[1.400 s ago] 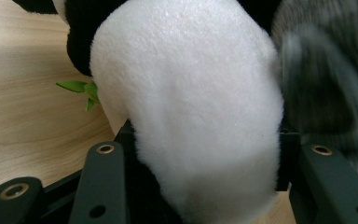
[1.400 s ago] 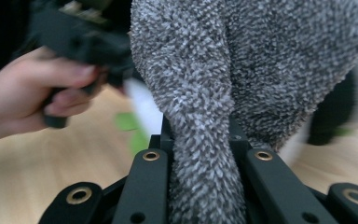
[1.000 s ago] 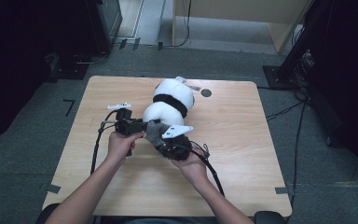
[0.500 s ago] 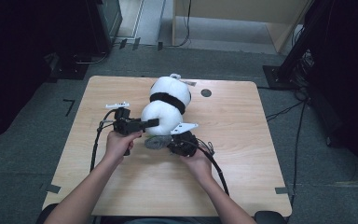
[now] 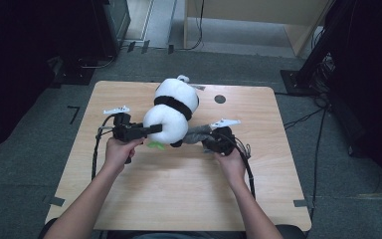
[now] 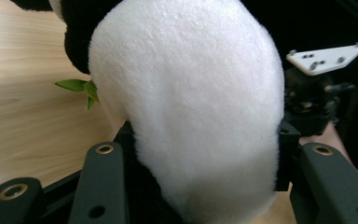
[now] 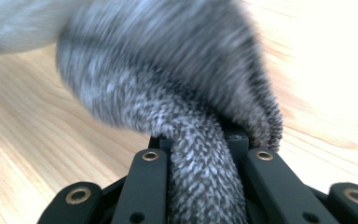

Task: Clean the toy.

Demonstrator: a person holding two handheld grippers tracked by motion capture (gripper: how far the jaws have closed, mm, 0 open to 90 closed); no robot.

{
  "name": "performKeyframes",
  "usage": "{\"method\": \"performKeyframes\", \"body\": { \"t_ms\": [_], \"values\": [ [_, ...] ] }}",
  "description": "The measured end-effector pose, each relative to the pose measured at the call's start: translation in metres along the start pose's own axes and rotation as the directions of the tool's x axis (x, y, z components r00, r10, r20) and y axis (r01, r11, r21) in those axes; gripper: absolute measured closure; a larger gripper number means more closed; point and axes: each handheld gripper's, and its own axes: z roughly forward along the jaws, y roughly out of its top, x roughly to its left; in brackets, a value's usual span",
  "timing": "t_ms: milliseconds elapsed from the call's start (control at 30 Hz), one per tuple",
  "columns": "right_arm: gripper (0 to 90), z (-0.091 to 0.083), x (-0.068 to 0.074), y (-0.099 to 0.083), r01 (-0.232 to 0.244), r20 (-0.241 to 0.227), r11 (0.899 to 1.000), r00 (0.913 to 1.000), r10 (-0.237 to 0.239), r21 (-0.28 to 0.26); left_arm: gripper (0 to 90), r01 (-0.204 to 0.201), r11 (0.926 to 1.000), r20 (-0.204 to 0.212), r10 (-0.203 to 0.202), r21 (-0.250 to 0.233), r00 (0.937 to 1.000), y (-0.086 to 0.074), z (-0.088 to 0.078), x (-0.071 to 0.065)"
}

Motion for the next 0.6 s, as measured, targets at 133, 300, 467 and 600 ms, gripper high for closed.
{"method": "performKeyframes", "body": {
  "t_ms": [133,300,467,600],
  "values": [
    [76.5,-0.009,-0.013,0.002,-0.042,0.007,0.999,0.9991,0.042,-0.011,48.1,-0.005,1.0000,-0.054,0.005,0.001,0.9985,0.001,-0.007,0.009],
    [76.3,-0.014,-0.020,0.004,-0.051,0.006,0.999,0.9987,0.051,-0.012,48.0,0.004,0.9996,-0.086,-0.007,-0.028,0.9962,0.004,-0.018,0.017],
    [75.7,-0.013,-0.023,0.004,-0.053,-0.020,0.999,0.9984,0.053,0.000,47.9,0.022,0.9985,-0.129,-0.028,-0.050,0.9912,0.006,-0.031,0.031],
    [75.7,-0.011,-0.026,0.004,-0.047,-0.015,0.999,0.9987,0.048,0.008,47.7,0.018,0.9982,-0.170,-0.027,-0.058,0.9851,0.008,-0.040,0.042]
  ]
}}
